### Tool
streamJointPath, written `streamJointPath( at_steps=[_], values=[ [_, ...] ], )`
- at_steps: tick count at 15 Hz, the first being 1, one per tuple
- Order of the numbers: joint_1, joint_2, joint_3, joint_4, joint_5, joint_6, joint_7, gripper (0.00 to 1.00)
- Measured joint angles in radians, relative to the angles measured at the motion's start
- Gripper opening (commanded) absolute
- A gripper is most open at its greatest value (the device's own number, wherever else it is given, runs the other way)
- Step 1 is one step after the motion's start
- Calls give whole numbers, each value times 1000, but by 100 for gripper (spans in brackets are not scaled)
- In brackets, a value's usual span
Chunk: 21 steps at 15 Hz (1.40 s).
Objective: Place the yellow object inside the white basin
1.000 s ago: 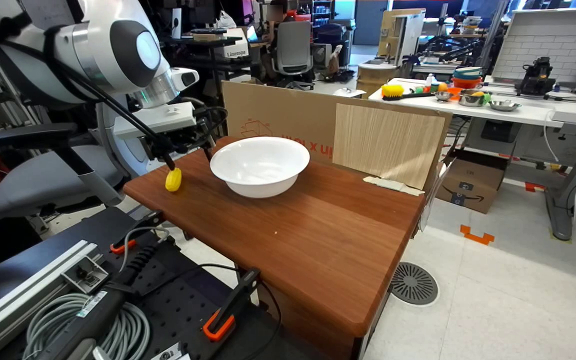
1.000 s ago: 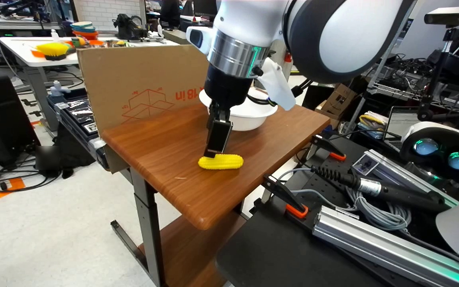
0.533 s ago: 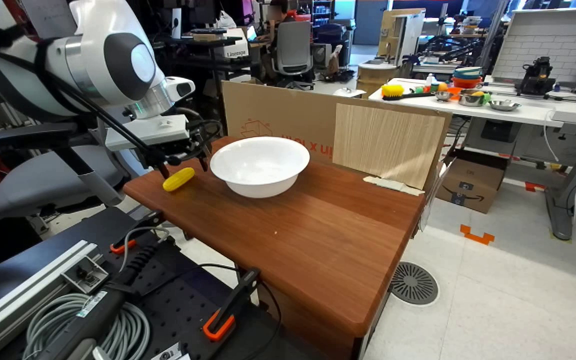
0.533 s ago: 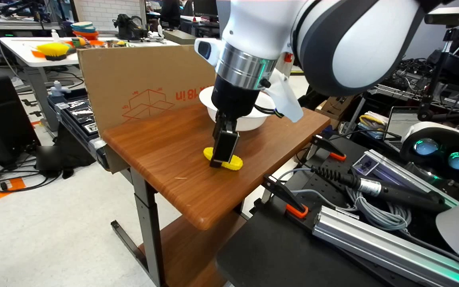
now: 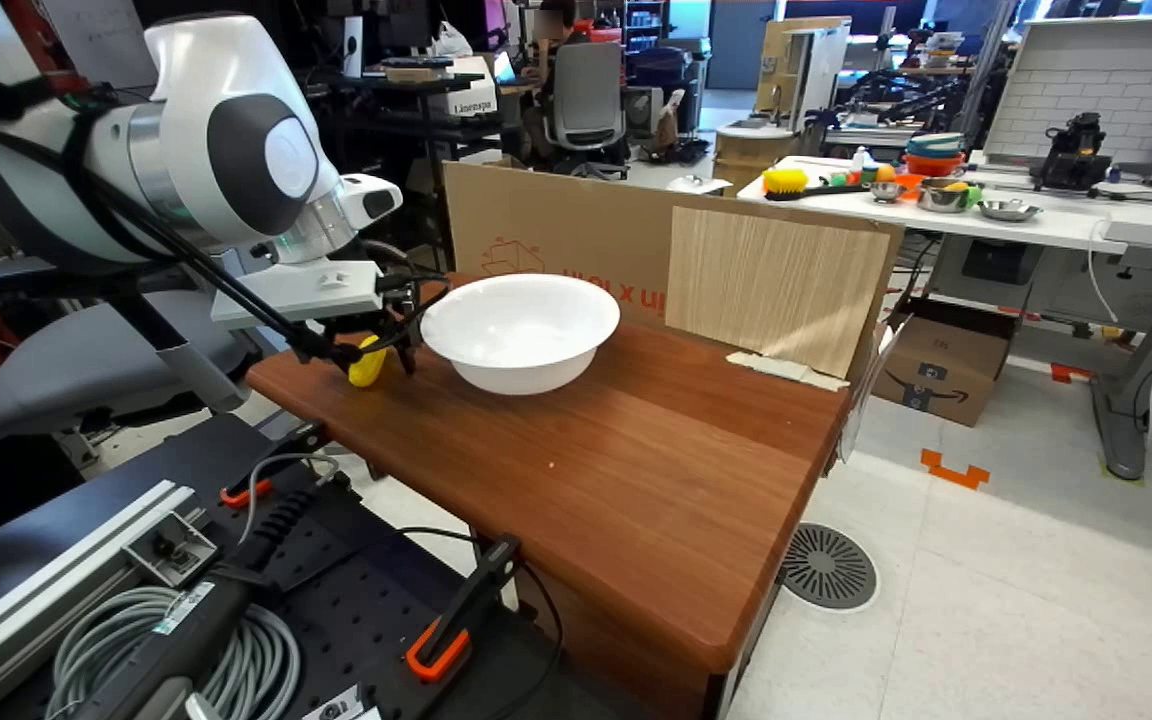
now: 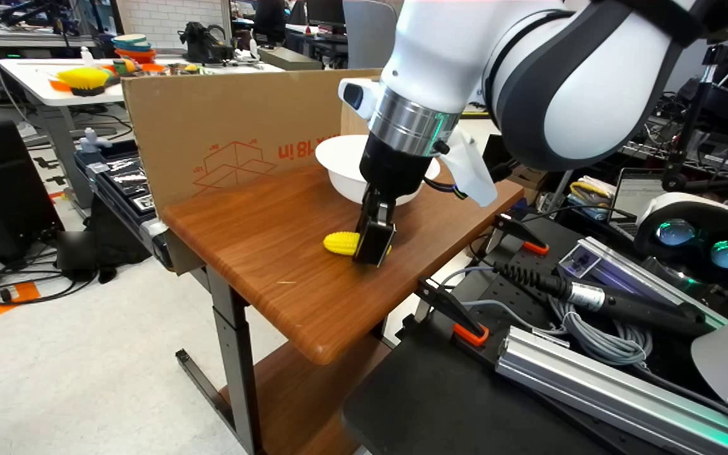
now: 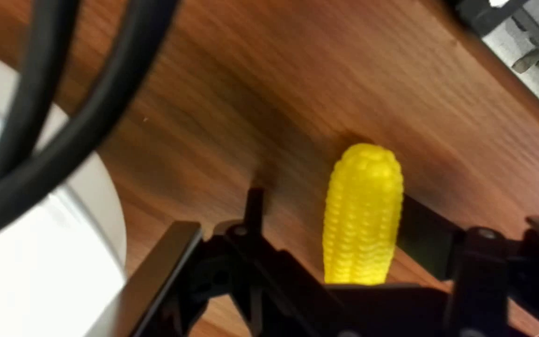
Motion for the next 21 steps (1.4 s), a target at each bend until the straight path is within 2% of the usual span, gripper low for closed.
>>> streamJointPath(
  at_steps=[4, 9, 14, 18, 21],
  values=[
    [2, 0, 8, 28, 0, -7, 16, 8],
    [-1, -35, 55, 50, 4, -6, 40, 8],
    [-59, -198, 151, 17, 84, 1, 41, 8],
    [-120, -315, 137, 6, 173, -3, 41, 8],
    [-180, -358, 74, 8, 176, -8, 42, 8]
  ],
)
